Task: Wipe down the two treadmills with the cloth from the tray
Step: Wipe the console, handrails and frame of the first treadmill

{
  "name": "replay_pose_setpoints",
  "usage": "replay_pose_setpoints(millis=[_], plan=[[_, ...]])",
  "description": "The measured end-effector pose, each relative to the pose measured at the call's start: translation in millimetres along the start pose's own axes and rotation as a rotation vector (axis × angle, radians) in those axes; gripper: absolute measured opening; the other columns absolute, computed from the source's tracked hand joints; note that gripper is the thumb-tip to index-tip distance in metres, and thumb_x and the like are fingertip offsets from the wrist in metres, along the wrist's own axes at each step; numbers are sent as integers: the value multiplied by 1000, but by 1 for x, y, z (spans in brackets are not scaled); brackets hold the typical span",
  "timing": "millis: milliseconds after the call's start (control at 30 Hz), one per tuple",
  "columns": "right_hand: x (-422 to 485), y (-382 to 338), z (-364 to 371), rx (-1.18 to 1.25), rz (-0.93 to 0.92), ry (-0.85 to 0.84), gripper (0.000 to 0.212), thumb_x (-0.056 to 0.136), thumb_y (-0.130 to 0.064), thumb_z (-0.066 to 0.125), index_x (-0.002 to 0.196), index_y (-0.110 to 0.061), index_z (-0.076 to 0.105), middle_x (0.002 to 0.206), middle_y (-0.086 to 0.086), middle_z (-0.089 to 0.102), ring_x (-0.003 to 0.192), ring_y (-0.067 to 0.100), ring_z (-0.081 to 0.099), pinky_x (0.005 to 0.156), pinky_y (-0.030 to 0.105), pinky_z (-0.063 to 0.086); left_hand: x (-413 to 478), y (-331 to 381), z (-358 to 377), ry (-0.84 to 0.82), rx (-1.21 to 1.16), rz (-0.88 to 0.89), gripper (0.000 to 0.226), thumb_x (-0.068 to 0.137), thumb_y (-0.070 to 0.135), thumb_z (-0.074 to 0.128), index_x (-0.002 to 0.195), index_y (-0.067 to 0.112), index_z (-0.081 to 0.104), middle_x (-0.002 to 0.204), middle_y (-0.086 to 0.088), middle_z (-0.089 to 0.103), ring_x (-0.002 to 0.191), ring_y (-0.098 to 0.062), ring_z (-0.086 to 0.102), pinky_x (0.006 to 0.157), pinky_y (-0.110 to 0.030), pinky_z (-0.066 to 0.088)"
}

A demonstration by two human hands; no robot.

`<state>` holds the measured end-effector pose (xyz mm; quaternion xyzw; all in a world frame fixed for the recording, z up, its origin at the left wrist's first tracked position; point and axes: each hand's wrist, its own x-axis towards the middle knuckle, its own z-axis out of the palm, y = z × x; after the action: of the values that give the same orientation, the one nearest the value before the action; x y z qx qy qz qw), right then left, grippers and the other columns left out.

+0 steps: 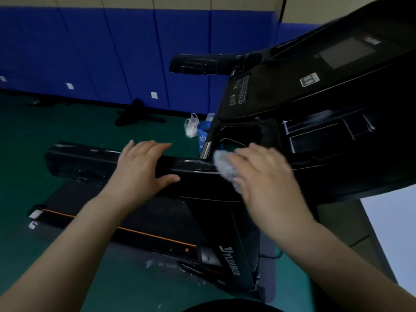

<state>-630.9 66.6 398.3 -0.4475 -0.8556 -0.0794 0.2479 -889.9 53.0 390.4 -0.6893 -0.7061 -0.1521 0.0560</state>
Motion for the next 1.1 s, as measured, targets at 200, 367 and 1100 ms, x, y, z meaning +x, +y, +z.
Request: replay_pose_setpoints(millis=[200, 367, 1100], plan=[[17, -17, 12, 74, -11, 4, 32, 79, -20, 69, 111, -16, 68, 115, 0, 62, 107, 23, 56, 91, 35, 44, 17, -9, -9, -194, -122, 50, 61, 71, 54, 72, 123, 24, 57, 111, 4, 60, 105, -19, 55, 87, -33, 45], [5, 29, -28, -82, 284, 174, 15, 81, -13, 67, 95, -10, 72, 96, 8, 60, 85, 31, 54, 70, 37, 45, 14, -14, -3, -106, -125, 141, 55, 73, 59, 66, 117, 26, 59, 99, 7, 57, 100, -18, 53, 83, -32, 46], [30, -33, -8, -70, 394, 69, 14, 77, -14, 55, 83, -12, 68, 72, 4, 66, 71, 28, 60, 67, 37, 51, 16, -23, 1, -14, -107, 197, 62, 73, 72, 54, 117, 29, 59, 105, 8, 61, 103, -18, 56, 71, -30, 45]])
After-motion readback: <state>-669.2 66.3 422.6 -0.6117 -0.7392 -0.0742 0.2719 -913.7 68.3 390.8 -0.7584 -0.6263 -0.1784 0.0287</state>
